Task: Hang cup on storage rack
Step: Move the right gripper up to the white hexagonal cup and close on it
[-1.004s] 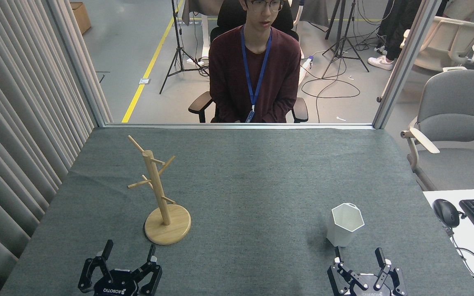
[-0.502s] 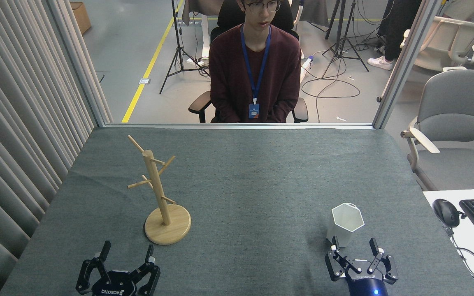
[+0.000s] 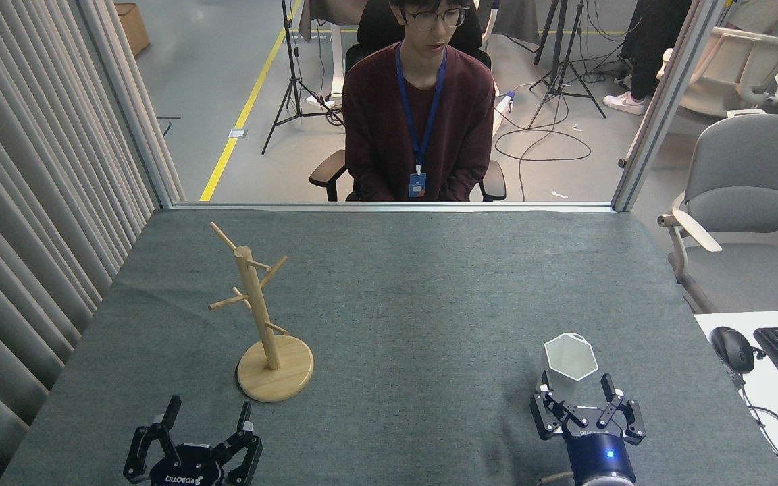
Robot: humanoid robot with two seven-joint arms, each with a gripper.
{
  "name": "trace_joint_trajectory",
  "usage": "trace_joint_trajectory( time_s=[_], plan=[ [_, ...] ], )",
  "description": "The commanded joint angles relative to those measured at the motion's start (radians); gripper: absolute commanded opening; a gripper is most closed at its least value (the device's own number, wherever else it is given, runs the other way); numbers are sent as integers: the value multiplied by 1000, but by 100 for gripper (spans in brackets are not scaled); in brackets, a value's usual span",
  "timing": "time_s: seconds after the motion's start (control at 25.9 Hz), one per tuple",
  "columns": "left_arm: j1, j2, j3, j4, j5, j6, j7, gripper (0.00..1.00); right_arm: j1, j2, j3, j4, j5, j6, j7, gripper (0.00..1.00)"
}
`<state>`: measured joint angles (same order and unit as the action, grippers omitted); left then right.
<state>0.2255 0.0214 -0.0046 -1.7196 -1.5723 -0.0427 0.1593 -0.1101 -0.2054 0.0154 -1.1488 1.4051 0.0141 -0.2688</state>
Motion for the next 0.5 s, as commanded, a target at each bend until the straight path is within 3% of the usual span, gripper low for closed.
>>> trace_joint_trajectory(
  time_s=[0.0,0.46],
  plan=[
    [-2,0,0,0,0,0,0,99,-16,1,2,15,2,0,0,98],
    [-2,2,1,0,0,0,0,99,-66,-5,2,86,0,-2,0,98]
  ],
)
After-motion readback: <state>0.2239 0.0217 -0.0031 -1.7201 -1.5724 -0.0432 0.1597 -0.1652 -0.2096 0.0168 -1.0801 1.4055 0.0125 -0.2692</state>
